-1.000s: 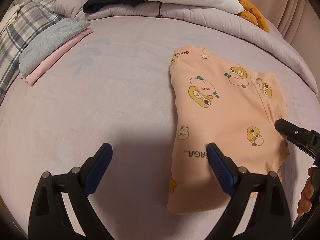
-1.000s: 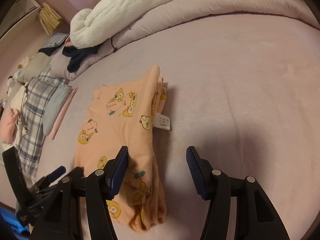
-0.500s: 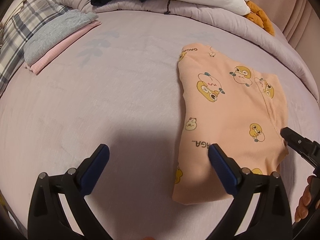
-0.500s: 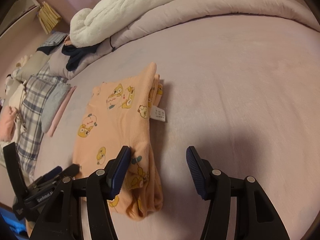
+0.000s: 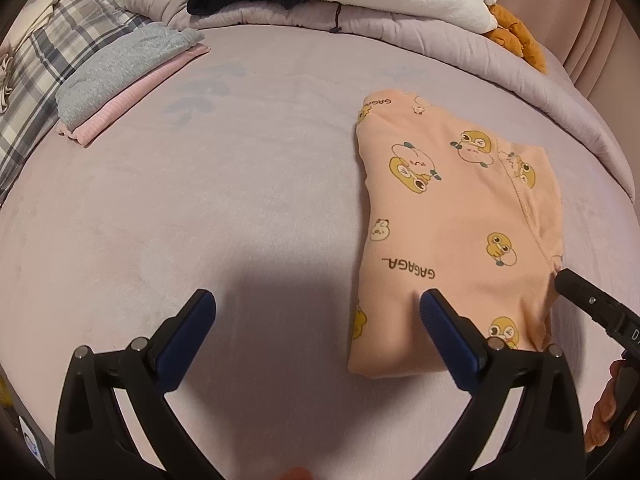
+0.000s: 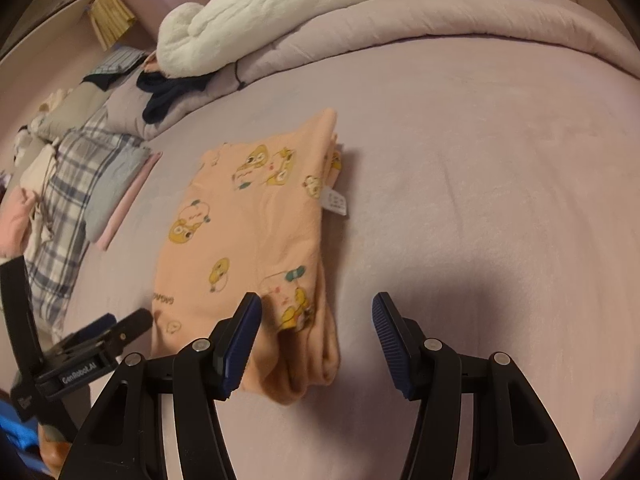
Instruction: Fold small clothes
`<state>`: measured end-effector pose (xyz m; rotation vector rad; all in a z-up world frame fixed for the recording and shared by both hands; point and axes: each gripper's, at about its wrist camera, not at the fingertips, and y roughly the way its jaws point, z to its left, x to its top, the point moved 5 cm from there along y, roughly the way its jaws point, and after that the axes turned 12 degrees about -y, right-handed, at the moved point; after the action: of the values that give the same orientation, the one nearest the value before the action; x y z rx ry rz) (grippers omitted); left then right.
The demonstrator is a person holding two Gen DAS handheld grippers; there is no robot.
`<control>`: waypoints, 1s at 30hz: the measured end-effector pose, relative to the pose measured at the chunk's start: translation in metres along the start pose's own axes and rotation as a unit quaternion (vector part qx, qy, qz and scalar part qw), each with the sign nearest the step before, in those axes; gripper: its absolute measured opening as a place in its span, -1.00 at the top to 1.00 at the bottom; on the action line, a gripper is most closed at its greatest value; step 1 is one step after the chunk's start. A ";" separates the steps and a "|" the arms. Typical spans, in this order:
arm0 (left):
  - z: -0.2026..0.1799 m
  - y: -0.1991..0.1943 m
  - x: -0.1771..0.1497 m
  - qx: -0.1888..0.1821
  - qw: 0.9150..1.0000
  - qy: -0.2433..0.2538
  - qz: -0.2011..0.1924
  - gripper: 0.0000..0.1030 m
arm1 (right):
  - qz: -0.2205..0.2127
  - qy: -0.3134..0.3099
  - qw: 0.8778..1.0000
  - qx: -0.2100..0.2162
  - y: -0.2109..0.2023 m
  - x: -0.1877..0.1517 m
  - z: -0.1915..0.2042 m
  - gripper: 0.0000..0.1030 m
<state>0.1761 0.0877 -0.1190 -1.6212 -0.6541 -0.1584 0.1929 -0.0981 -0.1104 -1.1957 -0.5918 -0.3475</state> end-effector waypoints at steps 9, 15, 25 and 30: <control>-0.002 -0.017 -0.005 -0.026 1.000 -0.001 -0.001 -0.98 | -0.016 -0.041 0.999 0.006 -0.011 0.001 0.021 -0.34; -0.007 -0.037 -0.006 -0.044 0.999 -0.005 -0.019 -0.99 | -0.029 -0.069 0.997 0.006 -0.022 0.000 0.033 -0.46; -0.004 -0.060 -0.013 -0.029 0.999 -0.002 -0.038 -0.99 | -0.050 -0.112 0.992 -0.005 -0.040 -0.004 0.049 -0.71; -0.006 -0.073 -0.019 -0.029 0.999 0.004 -0.045 -0.99 | -0.065 -0.131 0.989 -0.010 -0.052 -0.005 0.053 -0.95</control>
<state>0.1258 0.0773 -0.0630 -1.6472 -0.7224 -0.2509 0.1469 -0.0660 -0.0605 -1.2343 -0.8987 -0.3099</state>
